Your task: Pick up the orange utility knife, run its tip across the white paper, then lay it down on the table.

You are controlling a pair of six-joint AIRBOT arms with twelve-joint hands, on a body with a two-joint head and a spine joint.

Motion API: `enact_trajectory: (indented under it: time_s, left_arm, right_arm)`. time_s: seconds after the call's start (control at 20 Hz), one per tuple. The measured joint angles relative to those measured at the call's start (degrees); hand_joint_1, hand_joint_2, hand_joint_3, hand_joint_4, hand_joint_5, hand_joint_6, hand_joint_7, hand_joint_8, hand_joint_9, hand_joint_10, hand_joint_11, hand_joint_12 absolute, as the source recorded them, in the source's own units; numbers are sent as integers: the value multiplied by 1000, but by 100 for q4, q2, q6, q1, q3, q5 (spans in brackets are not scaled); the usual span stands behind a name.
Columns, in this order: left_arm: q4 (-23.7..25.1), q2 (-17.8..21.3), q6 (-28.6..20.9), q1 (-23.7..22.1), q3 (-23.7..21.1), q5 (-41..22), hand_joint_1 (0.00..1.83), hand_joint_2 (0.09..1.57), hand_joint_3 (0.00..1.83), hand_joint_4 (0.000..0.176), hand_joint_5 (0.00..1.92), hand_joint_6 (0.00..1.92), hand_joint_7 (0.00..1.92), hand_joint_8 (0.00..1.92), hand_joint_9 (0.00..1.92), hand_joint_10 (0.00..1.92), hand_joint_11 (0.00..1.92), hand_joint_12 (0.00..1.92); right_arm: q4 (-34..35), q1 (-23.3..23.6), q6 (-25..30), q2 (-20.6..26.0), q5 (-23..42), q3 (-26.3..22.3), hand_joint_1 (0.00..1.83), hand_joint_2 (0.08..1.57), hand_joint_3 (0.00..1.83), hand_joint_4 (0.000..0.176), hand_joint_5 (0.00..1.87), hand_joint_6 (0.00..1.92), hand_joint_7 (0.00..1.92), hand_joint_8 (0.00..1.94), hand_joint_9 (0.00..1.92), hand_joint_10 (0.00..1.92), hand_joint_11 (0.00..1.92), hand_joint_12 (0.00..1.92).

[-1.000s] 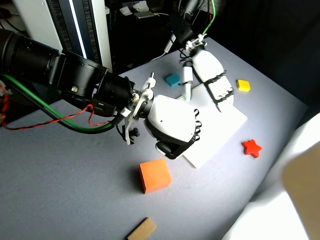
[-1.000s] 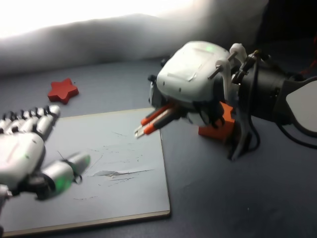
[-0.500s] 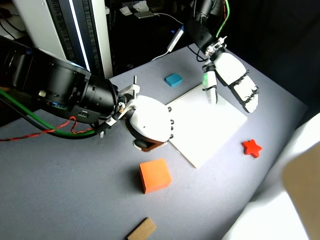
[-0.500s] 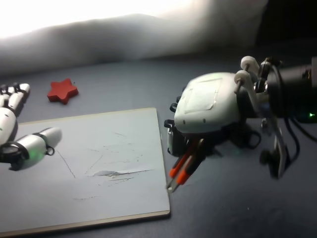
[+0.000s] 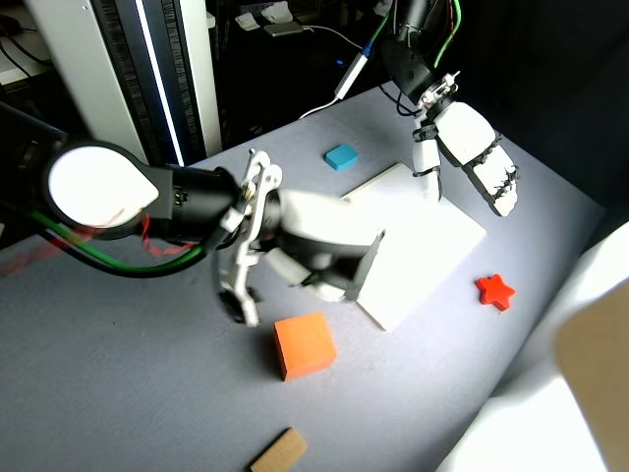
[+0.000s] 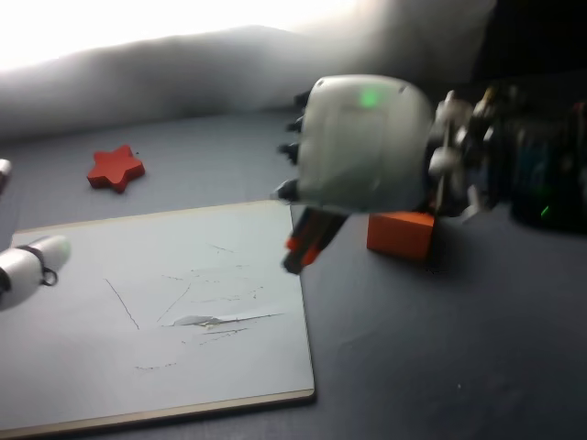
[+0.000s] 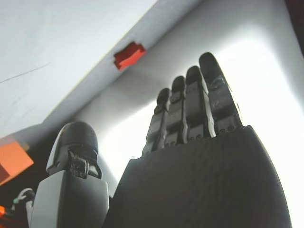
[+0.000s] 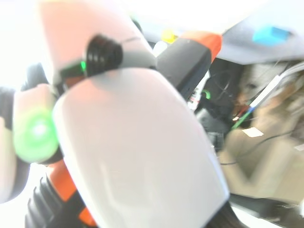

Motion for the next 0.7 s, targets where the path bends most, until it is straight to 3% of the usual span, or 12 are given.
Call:
enact_trajectory:
  time_s: [0.05,0.1,0.2,0.25,0.45,0.7]
  left_arm:
    - [-20,2,2,0,39,-20,56,1300,1,0,0,0,62,0,89,0,0,508]
    - [-2,2,0,0,70,7,56,1304,2,0,0,0,52,3,84,1,0,462]
    - [55,0,-2,33,103,28,70,1300,0,0,0,0,62,4,87,2,0,488]
    - [59,0,-44,66,138,76,71,1302,1,0,0,0,48,1,74,1,0,463]
    - [28,2,-52,92,155,111,85,1297,0,0,0,0,72,4,98,7,0,519]
    - [59,2,-90,190,208,144,87,1301,1,0,0,0,61,2,83,3,0,451]
  right_arm:
    - [750,-173,-957,-146,87,2,1633,1232,0,176,1278,1921,1489,1941,1556,1921,1648,1921]
    - [1167,-323,-1569,-323,216,85,1619,1239,0,176,1302,1921,1488,1941,1555,1921,1642,1921]
    - [1303,-472,-2245,-662,579,422,1617,1227,0,176,1308,1921,1479,1941,1551,1921,1642,1921]
    - [1307,-516,-2573,-964,977,817,1630,1224,0,176,1279,1921,1481,1941,1549,1921,1646,1921]
    - [1355,-520,-3287,-1598,1950,1641,1619,1236,0,176,1291,1921,1481,1941,1549,1921,1655,1921]
    - [1207,-667,-3495,-2135,2656,2293,1621,1242,0,176,1320,1921,1496,1941,1568,1921,1674,1921]
